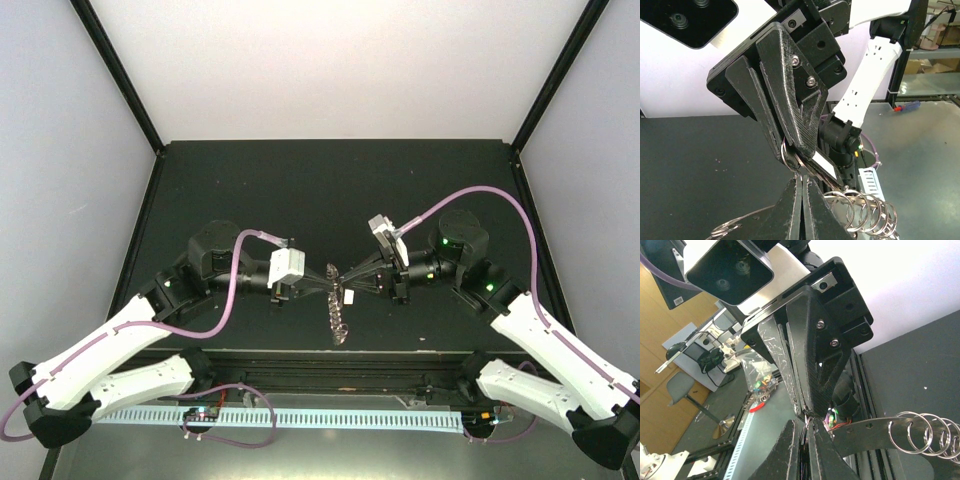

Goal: Remove the keys from the keyring

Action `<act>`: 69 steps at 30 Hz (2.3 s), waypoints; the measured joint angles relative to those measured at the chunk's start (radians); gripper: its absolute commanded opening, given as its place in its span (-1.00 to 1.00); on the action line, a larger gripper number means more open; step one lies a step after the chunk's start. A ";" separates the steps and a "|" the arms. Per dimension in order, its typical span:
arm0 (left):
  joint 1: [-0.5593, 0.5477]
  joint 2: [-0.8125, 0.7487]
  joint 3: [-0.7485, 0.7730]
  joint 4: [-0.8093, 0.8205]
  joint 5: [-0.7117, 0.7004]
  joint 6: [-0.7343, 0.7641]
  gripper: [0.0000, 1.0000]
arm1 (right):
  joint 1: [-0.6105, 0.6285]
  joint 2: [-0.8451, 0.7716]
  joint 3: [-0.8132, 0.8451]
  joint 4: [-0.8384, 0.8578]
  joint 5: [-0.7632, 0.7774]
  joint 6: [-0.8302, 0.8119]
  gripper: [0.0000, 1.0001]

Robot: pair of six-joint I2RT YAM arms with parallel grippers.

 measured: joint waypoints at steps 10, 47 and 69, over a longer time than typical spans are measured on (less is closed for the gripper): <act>-0.014 0.010 -0.008 0.022 -0.026 0.016 -0.97 | -0.067 0.003 0.018 -0.073 -0.051 -0.038 -0.98; -0.148 0.043 -0.002 0.042 -0.303 0.049 -0.97 | -0.109 -0.009 -0.031 0.061 -0.122 0.120 -0.98; -0.151 0.046 -0.026 0.010 -0.459 -0.070 0.12 | -0.062 0.004 -0.081 0.214 -0.010 0.154 -0.98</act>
